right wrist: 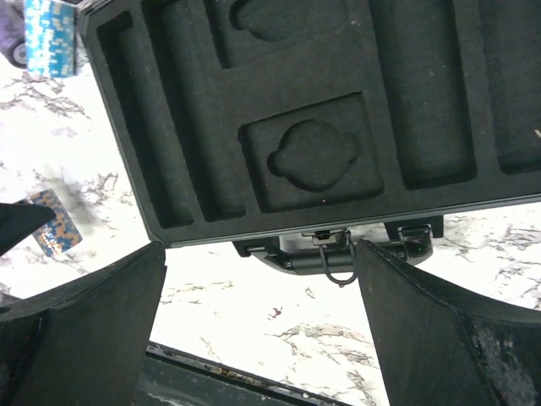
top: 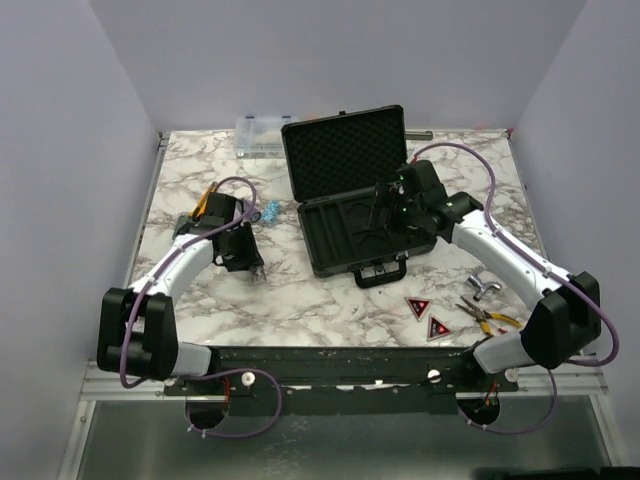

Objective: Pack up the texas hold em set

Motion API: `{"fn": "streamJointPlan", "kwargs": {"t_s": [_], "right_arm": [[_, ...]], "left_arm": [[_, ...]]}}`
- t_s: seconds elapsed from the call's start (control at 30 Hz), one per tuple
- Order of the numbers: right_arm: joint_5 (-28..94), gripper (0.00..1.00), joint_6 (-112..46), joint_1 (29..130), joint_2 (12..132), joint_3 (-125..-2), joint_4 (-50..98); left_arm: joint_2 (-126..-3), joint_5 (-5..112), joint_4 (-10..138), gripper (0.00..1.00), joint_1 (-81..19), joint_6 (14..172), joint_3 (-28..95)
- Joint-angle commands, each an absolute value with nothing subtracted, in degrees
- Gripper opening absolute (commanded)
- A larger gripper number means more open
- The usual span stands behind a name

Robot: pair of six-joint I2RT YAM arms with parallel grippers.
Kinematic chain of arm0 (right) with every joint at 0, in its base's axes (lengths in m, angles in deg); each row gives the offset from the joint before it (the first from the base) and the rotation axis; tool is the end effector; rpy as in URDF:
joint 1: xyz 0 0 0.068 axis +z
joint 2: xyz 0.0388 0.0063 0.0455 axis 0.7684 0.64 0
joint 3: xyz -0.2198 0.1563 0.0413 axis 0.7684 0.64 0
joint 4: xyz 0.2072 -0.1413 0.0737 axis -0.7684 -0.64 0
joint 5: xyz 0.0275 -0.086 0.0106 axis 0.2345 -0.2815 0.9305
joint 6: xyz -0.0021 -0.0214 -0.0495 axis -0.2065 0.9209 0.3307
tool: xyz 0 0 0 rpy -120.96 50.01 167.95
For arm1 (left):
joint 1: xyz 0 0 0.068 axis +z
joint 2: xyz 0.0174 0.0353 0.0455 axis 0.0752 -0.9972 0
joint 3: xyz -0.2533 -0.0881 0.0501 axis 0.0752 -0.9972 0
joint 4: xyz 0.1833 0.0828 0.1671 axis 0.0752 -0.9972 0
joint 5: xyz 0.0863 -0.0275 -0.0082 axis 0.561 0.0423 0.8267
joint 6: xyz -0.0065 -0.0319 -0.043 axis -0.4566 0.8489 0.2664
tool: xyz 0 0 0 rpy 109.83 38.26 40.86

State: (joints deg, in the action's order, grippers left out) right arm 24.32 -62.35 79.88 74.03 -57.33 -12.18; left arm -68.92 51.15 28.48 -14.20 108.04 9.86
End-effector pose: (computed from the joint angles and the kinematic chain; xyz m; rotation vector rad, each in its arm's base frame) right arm 0.2698 0.1527 0.2924 0.1534 2.5054 0.4700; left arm 0.2553 -0.0512 0.1985 -0.3546 2.7276 -0.4364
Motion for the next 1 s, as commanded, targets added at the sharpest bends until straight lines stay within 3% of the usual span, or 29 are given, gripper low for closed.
{"fn": "streamJointPlan", "kwargs": {"t_s": [0.0,0.5,0.8,0.97], "right_arm": [[29.8,0.96,-62.5,79.9,70.9,-55.7,-9.5],[41.3,1.00,-64.3,80.0,66.2,-61.2,-14.2],[61.2,1.00,-68.8,79.9,63.7,-53.4,3.6],[65.8,1.00,-71.8,80.0,63.9,-53.3,13.0]], "left_arm": [[-63.1,46.4,30.1,0.00,-14.4,109.6,9.4],[-44.7,31.2,29.9,0.00,-14.8,115.8,12.7],[-42.6,23.3,29.9,0.00,-15.6,120.3,20.0],[-45.5,22.9,30.6,0.00,-15.7,122.1,25.0]]}}
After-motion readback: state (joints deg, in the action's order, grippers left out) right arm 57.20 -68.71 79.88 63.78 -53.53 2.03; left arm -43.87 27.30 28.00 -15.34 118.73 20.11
